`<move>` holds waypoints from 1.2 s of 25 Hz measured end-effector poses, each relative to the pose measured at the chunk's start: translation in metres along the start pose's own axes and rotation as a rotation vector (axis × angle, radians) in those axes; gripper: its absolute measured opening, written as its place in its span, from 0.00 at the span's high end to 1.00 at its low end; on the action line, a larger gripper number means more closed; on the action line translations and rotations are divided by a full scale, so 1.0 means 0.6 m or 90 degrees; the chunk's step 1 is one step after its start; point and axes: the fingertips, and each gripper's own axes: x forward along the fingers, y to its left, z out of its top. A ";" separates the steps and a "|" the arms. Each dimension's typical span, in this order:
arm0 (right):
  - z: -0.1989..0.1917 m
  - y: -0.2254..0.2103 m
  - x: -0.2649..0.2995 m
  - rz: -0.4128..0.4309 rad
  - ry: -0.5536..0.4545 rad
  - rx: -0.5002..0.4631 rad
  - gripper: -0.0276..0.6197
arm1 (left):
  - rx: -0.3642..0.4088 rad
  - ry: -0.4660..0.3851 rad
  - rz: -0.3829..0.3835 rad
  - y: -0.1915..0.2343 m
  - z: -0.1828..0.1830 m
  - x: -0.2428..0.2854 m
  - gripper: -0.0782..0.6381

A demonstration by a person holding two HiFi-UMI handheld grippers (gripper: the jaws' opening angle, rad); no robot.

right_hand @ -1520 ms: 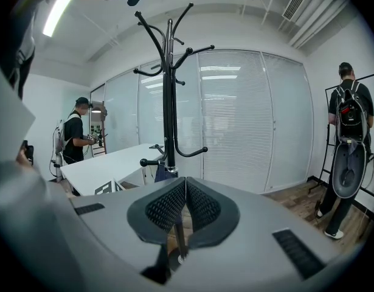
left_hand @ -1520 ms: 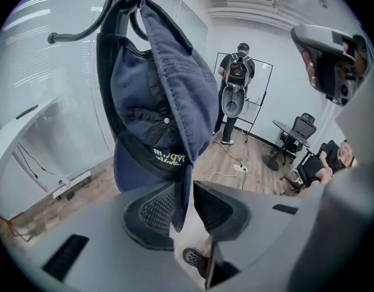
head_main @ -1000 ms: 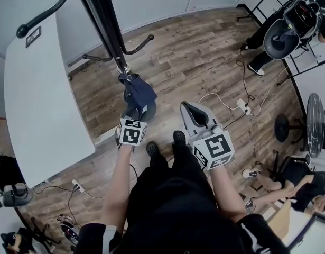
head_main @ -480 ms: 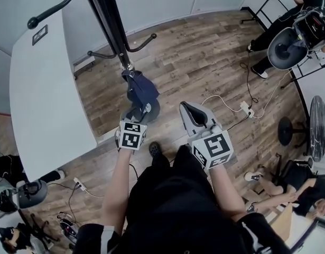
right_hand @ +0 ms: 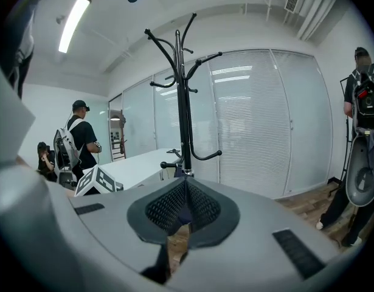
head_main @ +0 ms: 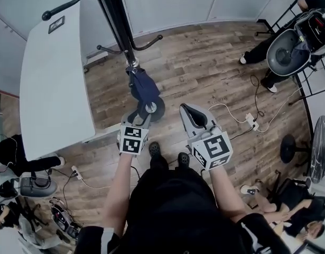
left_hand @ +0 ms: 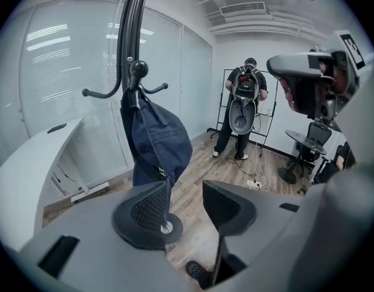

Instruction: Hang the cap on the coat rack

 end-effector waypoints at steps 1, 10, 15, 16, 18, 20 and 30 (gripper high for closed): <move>-0.002 -0.001 -0.005 0.007 0.001 0.000 0.91 | -0.004 -0.006 0.009 -0.005 0.003 -0.006 0.61; -0.039 -0.009 -0.061 0.052 0.015 0.009 0.91 | -0.006 -0.088 0.043 -0.089 0.051 -0.076 0.68; -0.053 -0.012 -0.089 0.079 0.020 0.004 0.91 | -0.005 -0.119 0.047 -0.145 0.073 -0.105 0.76; -0.057 -0.012 -0.093 0.086 0.021 0.003 0.91 | -0.005 -0.126 0.054 -0.154 0.077 -0.113 0.76; -0.064 -0.011 -0.098 0.102 0.026 0.000 0.91 | -0.007 -0.141 0.063 -0.172 0.083 -0.129 0.77; -0.070 -0.011 -0.104 0.116 0.030 -0.003 0.91 | 0.005 -0.165 0.056 -0.199 0.093 -0.144 0.78; -0.068 0.006 -0.118 0.157 0.024 -0.018 0.91 | -0.004 -0.305 0.078 -0.245 0.132 -0.207 0.85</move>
